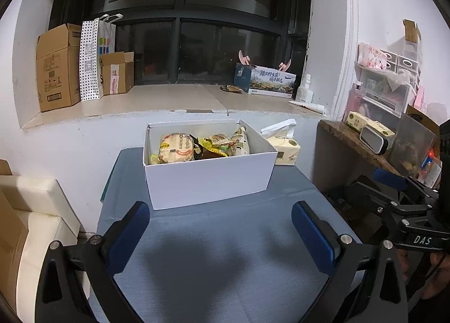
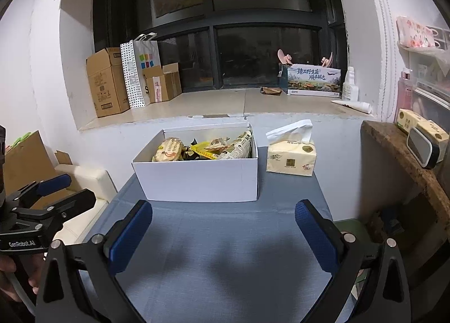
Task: Organize snacks
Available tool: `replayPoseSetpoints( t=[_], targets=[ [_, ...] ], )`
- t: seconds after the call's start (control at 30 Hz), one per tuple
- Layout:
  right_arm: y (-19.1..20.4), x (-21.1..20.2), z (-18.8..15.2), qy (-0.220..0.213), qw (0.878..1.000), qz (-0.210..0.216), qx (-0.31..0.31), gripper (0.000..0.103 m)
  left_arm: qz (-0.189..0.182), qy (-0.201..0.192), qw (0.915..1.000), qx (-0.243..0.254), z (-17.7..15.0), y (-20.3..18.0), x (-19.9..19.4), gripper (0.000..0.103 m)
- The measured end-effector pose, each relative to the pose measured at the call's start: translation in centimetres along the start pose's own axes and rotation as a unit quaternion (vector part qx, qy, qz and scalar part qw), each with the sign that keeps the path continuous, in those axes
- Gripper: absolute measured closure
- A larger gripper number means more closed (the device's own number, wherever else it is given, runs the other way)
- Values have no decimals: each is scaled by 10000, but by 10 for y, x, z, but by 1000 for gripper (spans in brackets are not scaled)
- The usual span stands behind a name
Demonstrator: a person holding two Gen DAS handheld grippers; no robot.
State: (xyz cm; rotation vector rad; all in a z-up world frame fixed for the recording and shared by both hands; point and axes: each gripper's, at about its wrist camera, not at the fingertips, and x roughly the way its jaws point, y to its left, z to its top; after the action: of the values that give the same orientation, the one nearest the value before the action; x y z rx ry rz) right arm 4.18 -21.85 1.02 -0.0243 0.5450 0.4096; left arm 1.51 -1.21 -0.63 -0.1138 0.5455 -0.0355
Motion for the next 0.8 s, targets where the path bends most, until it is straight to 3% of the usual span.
replayPoseSetpoints(
  t=[0.8],
  targets=[
    [0,-2,0,38,10000,-22,12,0,-1,16,10000,59,1,0,-1,0]
  ],
)
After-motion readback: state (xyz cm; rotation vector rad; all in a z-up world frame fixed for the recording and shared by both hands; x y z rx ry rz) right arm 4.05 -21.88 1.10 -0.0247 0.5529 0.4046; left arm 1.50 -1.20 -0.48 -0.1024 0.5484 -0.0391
